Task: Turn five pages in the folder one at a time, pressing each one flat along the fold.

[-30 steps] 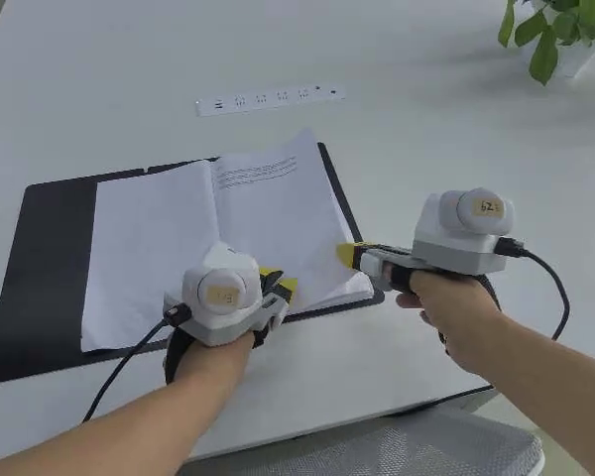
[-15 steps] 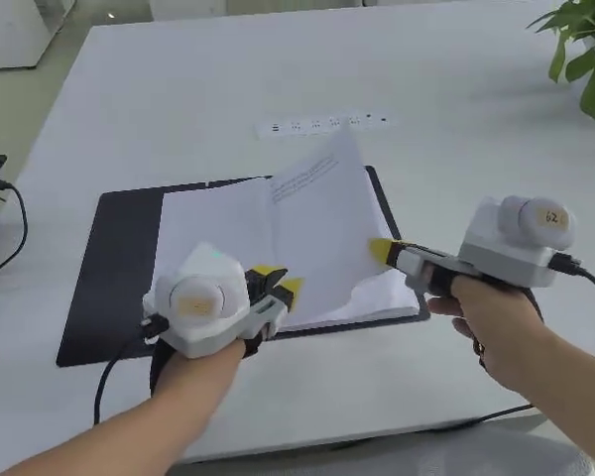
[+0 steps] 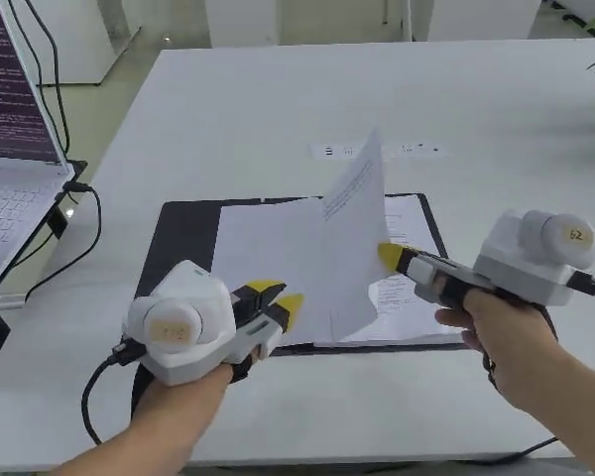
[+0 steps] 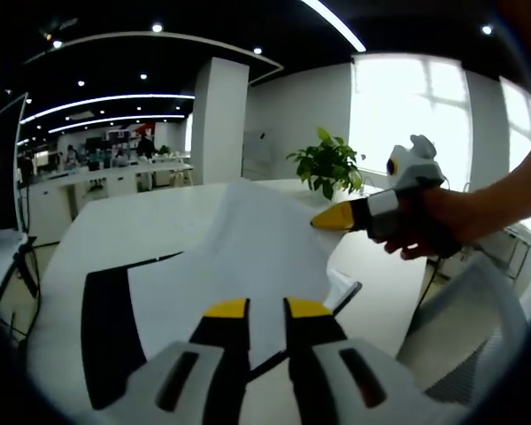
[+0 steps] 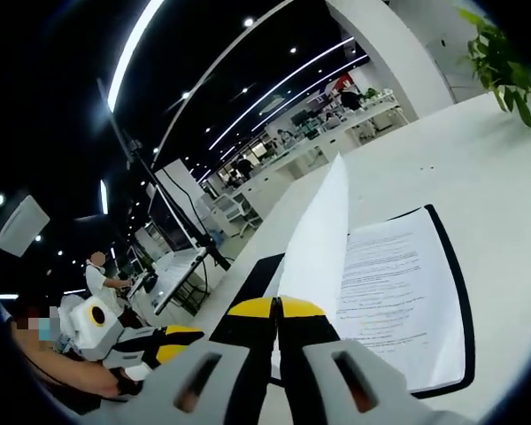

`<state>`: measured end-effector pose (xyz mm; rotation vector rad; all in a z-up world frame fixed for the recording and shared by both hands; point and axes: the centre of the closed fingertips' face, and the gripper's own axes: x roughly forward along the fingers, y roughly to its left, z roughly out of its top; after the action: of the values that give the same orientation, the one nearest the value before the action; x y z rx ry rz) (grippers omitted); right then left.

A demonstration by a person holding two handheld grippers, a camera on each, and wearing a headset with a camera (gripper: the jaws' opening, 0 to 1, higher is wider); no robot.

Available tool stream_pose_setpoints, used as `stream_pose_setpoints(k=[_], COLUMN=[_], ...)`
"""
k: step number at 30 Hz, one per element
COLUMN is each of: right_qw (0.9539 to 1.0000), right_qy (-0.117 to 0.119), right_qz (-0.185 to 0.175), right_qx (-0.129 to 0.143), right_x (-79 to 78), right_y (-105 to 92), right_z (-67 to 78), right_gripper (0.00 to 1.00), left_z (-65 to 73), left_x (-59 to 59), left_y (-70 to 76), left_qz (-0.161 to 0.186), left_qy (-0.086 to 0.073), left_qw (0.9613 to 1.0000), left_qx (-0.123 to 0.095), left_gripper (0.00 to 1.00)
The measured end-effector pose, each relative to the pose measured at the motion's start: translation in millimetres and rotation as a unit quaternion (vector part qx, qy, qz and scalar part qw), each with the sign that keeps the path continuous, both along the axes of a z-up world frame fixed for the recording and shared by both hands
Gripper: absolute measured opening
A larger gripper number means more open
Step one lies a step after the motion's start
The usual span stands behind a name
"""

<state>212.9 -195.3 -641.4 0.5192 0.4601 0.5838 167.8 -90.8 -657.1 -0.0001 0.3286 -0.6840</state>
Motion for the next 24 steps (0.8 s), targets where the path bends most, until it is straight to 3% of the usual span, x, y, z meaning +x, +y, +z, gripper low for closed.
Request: stream_pose_setpoints(k=[11, 13, 18, 24], right_qw=[0.9996, 0.9995, 0.9991, 0.9982], right_qy=[0.001, 0.001, 0.006, 0.019], right_qz=[0.022, 0.029, 0.04, 0.056], right_qx=[0.016, 0.015, 0.016, 0.009], right_x=[-0.8, -1.0, -0.9, 3.5], right_y=[54.1, 63.8, 83.2, 102.3], right_z=[8.0, 7.8, 5.1, -11.6], right_gripper=[0.0, 0.0, 0.0, 0.0], left_z=[3.0, 5.2, 12.9, 6.5], left_x=[-16.0, -14.6, -14.6, -15.4], left_y=[52.9, 59.5, 63.9, 80.4], left_qz=[0.044, 0.056, 0.056, 0.067], left_qy=[0.007, 0.01, 0.0, 0.006], left_qw=[0.9989, 0.9981, 0.9982, 0.9976], left_qx=[-0.013, -0.023, -0.021, -0.017], left_gripper=[0.14, 0.14, 0.14, 0.14])
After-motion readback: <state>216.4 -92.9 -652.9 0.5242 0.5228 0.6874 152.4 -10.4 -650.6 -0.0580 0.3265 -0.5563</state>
